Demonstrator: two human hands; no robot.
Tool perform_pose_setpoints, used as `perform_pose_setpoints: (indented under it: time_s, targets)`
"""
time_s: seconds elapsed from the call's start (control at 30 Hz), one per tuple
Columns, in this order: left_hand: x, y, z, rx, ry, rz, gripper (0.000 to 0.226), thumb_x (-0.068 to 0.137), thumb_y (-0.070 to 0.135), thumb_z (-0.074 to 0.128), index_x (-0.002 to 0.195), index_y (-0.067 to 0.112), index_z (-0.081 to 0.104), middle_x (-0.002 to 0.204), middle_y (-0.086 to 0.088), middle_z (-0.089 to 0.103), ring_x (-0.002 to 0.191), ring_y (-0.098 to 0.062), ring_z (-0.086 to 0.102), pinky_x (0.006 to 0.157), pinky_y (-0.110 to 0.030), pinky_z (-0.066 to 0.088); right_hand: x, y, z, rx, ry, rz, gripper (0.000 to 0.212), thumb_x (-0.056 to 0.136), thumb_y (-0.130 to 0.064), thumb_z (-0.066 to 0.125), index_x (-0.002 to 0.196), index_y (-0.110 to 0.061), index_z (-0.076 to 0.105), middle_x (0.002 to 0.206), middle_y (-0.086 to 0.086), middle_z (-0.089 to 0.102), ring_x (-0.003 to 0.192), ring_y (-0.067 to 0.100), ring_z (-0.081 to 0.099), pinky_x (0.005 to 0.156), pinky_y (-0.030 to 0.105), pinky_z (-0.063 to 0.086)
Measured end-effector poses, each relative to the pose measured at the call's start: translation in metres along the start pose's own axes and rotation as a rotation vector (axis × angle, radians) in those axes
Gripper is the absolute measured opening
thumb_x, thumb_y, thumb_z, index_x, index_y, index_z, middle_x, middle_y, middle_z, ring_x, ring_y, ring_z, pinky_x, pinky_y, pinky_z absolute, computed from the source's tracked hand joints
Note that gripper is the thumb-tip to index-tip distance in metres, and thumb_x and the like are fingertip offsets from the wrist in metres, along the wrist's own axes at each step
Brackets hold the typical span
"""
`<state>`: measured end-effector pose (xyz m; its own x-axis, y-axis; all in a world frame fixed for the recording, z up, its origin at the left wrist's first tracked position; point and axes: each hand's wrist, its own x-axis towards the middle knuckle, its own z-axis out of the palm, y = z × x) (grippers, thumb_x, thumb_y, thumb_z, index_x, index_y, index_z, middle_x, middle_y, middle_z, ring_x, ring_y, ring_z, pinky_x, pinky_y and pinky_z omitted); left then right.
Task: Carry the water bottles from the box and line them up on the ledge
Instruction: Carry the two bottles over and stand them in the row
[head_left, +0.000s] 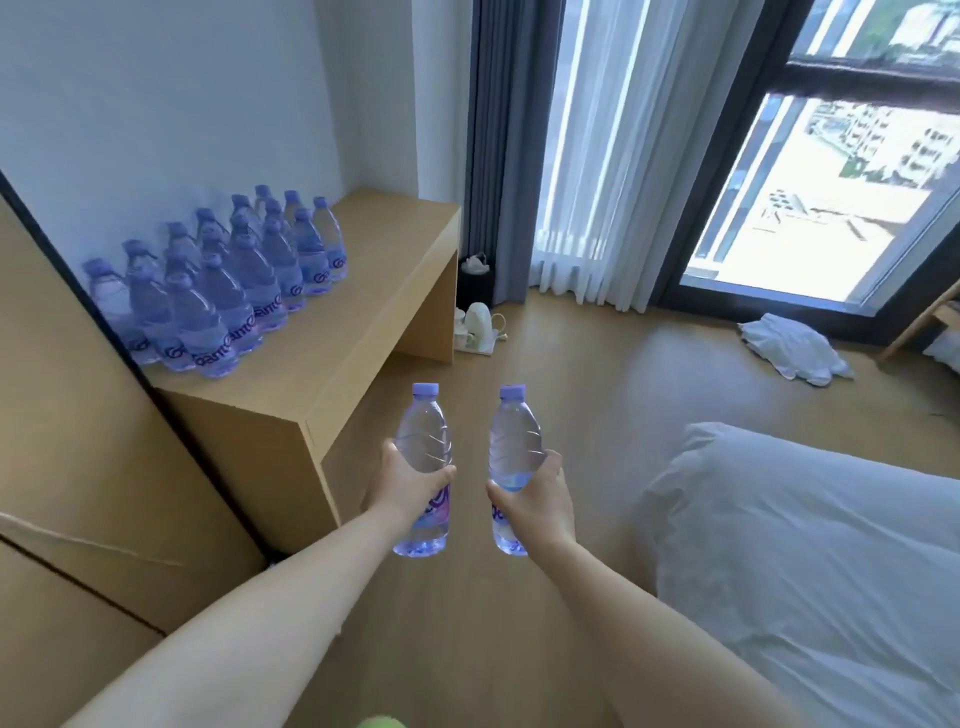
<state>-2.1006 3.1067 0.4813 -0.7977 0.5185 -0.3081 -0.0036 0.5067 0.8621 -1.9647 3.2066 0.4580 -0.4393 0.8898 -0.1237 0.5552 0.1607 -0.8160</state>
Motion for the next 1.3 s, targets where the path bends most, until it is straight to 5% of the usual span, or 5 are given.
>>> perform_pose_setpoints:
  time_s: [0.2, 0.47, 0.97, 1.13, 1.3]
  targets:
    - [0.105, 0.048, 0.000, 0.067, 0.116, -0.031, 0.069, 0.077, 0.037, 0.078, 0.125, 0.012, 0.036, 0.110, -0.002, 0.054, 0.091, -0.021, 0.052, 0.066, -0.028, 0.038, 0.123, -0.049, 0.017, 0.041, -0.068, -0.064, 0.058, 0.076, -0.039, 0.075, 0.118, -0.028, 0.036, 0.106, -0.017, 0.048, 0.084, 0.005, 0.054, 0.064, 0.021, 0.038]
    - [0.293, 0.093, -0.004, 0.098, 0.136, -0.035, 0.072, 0.072, 0.045, 0.077, 0.123, 0.015, 0.036, 0.112, -0.001, 0.058, 0.103, -0.026, 0.059, 0.090, -0.042, 0.050, 0.299, -0.107, 0.084, 0.052, -0.131, -0.062, 0.050, 0.074, -0.037, 0.074, 0.105, -0.031, 0.036, 0.091, -0.019, 0.049, 0.077, -0.003, 0.054, 0.053, 0.019, 0.036]
    - [0.540, 0.147, -0.046, 0.102, 0.266, -0.136, 0.083, 0.072, 0.046, 0.076, 0.134, 0.015, 0.031, 0.117, 0.009, 0.056, 0.110, -0.020, 0.057, 0.083, -0.031, 0.045, 0.546, -0.223, 0.210, -0.020, -0.414, -0.155, 0.048, 0.072, -0.032, 0.071, 0.108, -0.019, 0.042, 0.091, -0.011, 0.053, 0.072, 0.008, 0.060, 0.051, 0.026, 0.041]
    - [0.610, 0.158, -0.036, 0.005, 0.355, -0.168, 0.063, 0.057, 0.050, 0.076, 0.106, 0.032, 0.040, 0.101, 0.015, 0.060, 0.094, -0.012, 0.060, 0.084, -0.035, 0.050, 0.627, -0.245, 0.254, -0.021, -0.574, -0.198, 0.040, 0.066, -0.034, 0.069, 0.090, -0.030, 0.037, 0.084, -0.005, 0.060, 0.063, 0.010, 0.062, 0.050, 0.027, 0.047]
    - [0.669, 0.174, -0.033, -0.156, 0.507, -0.272, 0.076, 0.049, 0.051, 0.077, 0.112, 0.028, 0.040, 0.101, 0.012, 0.062, 0.095, -0.012, 0.062, 0.086, -0.037, 0.052, 0.704, -0.279, 0.281, -0.082, -0.744, -0.256, 0.049, 0.069, -0.032, 0.072, 0.099, -0.031, 0.033, 0.085, -0.005, 0.059, 0.061, 0.006, 0.060, 0.047, 0.024, 0.041]
